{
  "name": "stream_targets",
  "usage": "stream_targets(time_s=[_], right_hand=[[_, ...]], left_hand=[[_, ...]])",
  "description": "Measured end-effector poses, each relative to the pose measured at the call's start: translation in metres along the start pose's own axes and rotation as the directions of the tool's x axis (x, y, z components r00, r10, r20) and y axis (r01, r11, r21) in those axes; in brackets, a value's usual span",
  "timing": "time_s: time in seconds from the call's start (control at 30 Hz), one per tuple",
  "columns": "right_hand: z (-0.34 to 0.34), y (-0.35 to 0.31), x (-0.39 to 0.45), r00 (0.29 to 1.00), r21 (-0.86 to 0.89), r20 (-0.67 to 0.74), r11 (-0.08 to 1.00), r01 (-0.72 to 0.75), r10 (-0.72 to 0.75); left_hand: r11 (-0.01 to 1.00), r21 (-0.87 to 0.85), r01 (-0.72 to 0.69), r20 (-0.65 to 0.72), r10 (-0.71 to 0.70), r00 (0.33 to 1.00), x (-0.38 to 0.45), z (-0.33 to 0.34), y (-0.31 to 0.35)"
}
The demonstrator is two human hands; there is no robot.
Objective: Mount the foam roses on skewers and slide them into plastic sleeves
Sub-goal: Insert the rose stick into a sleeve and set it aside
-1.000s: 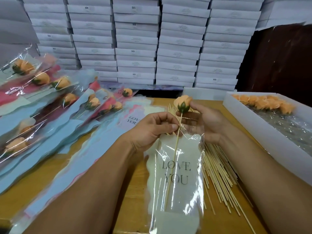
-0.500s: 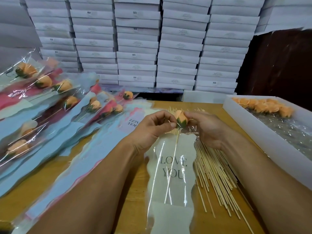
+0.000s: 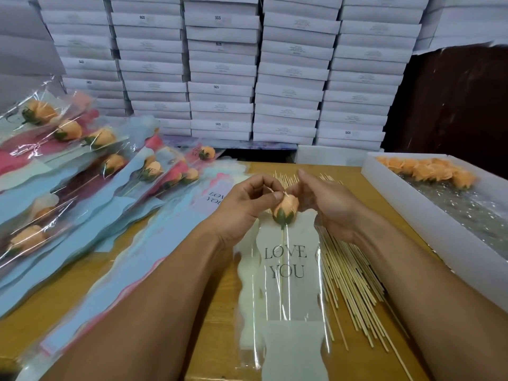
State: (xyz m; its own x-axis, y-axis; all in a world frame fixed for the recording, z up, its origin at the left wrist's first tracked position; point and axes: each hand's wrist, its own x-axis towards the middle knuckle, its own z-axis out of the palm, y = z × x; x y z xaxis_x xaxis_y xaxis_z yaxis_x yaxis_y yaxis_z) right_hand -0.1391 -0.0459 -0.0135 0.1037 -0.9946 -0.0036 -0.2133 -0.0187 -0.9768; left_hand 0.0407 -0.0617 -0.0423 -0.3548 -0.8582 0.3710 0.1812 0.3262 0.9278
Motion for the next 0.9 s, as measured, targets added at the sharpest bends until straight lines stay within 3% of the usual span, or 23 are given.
stream_targets(time_s=[0.4, 0.53, 0.6, 0.7, 0.9], right_hand=[[0.007, 0.001, 0.000, 0.998, 0.040, 0.050, 0.998, -0.051, 0.049], [0.002, -0.001, 0.000, 0.997, 0.136, 0.039, 0.988, -0.073, 0.068], [-0.002, -0.002, -0.002, 0.991, 0.146, 0.113, 0.986, -0.083, 0.067], [-0.009, 0.000, -0.007, 0.949, 0.015, 0.300, 0.994, -0.105, 0.095], [-0.020, 0.002, -0.014, 0.770, -0.282, 0.579, 0.952, -0.122, 0.270]], left_hand=[[0.998, 0.045, 0.047, -0.090, -0.043, 0.995, -0.002, 0.000, -0.001], [0.996, 0.038, 0.077, -0.131, -0.072, 0.989, 0.001, -0.003, 0.003], [0.998, 0.007, 0.070, -0.168, -0.068, 0.983, 0.003, -0.004, 0.006], [0.999, -0.020, 0.048, -0.298, -0.052, 0.953, 0.008, -0.007, 0.010], [0.999, 0.017, 0.033, -0.643, -0.014, 0.766, 0.020, -0.028, 0.018]])
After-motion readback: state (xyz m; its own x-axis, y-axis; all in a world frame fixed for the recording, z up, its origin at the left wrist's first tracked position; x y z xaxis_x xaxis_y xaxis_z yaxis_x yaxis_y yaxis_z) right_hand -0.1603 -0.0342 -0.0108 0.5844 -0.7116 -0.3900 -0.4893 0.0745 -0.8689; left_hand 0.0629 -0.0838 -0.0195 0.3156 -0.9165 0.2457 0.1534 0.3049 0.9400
